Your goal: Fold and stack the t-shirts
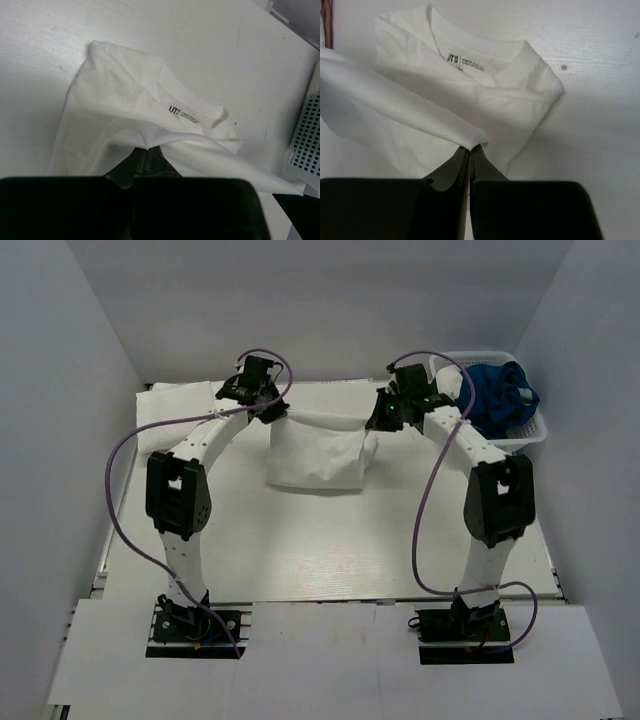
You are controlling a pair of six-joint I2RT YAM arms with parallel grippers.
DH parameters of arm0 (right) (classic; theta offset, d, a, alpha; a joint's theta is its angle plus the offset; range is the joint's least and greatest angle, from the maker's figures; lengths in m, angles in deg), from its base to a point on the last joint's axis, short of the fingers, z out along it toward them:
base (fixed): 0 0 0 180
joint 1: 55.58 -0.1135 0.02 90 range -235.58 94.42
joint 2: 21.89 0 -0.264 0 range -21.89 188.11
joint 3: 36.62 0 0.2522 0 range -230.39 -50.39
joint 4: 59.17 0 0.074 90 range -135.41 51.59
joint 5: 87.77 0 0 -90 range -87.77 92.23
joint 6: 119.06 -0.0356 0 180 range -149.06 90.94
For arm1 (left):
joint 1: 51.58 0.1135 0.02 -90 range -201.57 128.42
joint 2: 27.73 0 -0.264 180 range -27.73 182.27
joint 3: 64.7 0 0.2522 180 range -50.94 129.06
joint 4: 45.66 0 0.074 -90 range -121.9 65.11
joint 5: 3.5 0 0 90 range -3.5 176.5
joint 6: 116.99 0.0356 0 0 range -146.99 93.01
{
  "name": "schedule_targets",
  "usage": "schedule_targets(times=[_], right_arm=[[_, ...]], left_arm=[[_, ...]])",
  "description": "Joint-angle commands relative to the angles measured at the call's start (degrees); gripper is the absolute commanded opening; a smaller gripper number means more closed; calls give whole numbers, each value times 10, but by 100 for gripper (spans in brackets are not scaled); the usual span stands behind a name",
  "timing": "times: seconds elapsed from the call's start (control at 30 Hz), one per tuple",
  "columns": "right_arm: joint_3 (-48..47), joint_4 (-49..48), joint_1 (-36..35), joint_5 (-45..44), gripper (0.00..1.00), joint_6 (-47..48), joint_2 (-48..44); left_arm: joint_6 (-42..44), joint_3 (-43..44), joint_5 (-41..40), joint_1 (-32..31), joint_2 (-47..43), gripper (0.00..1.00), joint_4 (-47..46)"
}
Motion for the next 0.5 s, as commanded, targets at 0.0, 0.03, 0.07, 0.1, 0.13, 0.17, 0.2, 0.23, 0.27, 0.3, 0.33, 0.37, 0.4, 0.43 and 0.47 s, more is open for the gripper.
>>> schedule_targets(times=[0.0, 0.03, 0.07, 0.1, 0.13, 0.17, 0.2, 0.23, 0.27, 0.3, 0.33, 0.37, 0.4, 0.43, 0.47], right_arm=[[-77, 30, 24, -20, 0, 17, 49], [-90, 33, 26, -20, 0, 17, 73], [-118, 40, 26, -22, 0, 14, 93], [-122, 40, 29, -22, 0, 13, 101], [-126, 37, 31, -33, 0, 9, 117], [-131, 35, 32, -39, 0, 4, 123], [-133, 36, 36, -45, 0, 2, 129], [-137, 36, 40, -47, 0, -3, 144], [-143, 40, 40, -50, 0, -4, 148], [-148, 42, 42, -52, 0, -5, 152], [-148, 40, 43, -55, 0, -8, 161], [-147, 34, 43, -58, 0, -8, 164], [-147, 32, 42, -58, 0, -7, 167], [-148, 28, 43, -59, 0, -6, 167], [-150, 26, 43, -60, 0, -8, 171]], left_arm=[[22, 78, 2, 36, 38, 0, 1], [22, 88, 10, 36, 54, 0, 1], [27, 95, 29, 41, 81, 0, -6], [27, 100, 40, 41, 91, 0, -12], [37, 106, 51, 46, 102, 0, -21], [45, 106, 77, 46, 111, 0, -33], [50, 116, 84, 46, 132, 0, -41], [58, 124, 97, 46, 146, 0, -41], [64, 147, 97, 46, 158, 0, -31], [64, 156, 105, 46, 182, 0, -31], [74, 161, 123, 51, 190, 0, -31], [74, 161, 130, 51, 195, 0, -31], [81, 161, 138, 51, 195, 0, -51], [82, 154, 148, 51, 202, 0, -60], [89, 147, 154, 51, 202, 0, -69]])
